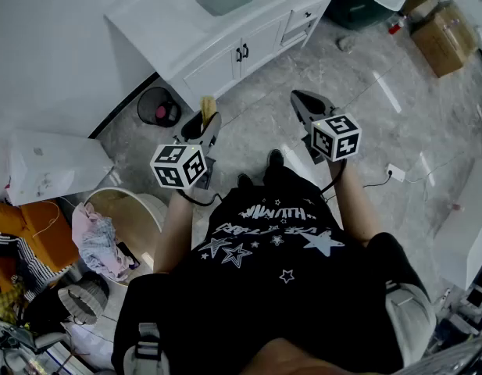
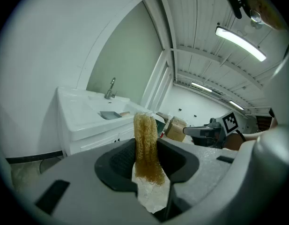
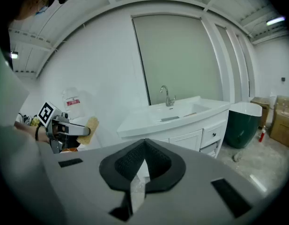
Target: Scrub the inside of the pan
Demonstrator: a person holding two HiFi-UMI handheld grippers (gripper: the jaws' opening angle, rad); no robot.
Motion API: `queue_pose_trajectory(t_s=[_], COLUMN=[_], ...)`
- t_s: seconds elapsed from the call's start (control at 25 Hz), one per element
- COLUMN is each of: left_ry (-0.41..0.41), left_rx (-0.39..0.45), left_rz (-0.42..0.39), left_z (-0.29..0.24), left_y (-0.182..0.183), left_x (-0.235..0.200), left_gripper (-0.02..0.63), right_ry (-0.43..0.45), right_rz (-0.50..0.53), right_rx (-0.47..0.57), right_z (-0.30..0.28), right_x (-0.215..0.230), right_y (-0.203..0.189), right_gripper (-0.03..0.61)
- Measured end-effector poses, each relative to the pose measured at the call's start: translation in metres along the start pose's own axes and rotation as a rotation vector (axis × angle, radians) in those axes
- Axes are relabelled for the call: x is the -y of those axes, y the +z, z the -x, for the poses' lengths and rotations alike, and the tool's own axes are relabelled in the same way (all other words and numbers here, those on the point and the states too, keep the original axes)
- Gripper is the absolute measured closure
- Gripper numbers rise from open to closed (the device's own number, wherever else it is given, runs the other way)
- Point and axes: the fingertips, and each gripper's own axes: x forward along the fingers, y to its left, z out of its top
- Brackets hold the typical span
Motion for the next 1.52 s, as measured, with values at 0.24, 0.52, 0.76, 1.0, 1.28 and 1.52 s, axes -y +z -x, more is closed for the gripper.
queue_pose_trajectory(t_s=[0.24, 0.52, 0.76, 1.0, 1.28, 1.52], left_ry=[-0.024, -0.045, -0.042, -0.048, -0.01, 0.034], left_rx=[-0.008, -0.024, -0.026, -0.028, -0.06, -0.048], left_rz=[-0.018, -0.04, -0.022, -0.015, -0.024, -0.015], left_z=[-0.003, -0.008, -0.01, -0.02, -0.042, -0.092], left_y=[-0.001, -0.003, -0.009, -0.009, -0.013, 0.014], left_x=[-0.001, 0.001, -0.003, 0.002, 0.005, 0.005], left_gripper=[0.479, 0.479, 0.479, 0.479, 0.479, 0.479], right_ry=[0.017, 0.014, 0.047, 0.081, 0.106, 0.161], right_rz=[-0.006, -0.001, 0.026, 0.06, 0.002, 0.027], right_rx=[-0.017, -0.021, -0.037, -0.036, -0.024, -0.005], right_z=[-0.011, -0.014, -0.013, -0.004, -0.024, -0.053], right_x=[-0.003, 0.0, -0.01, -0.012, 0.024, 0.069], right_y=[-0.003, 0.0, -0.006, -0.008, -0.007, 0.023], right_gripper=[0.571, 0.571, 0.571, 0.571, 0.571, 0.571])
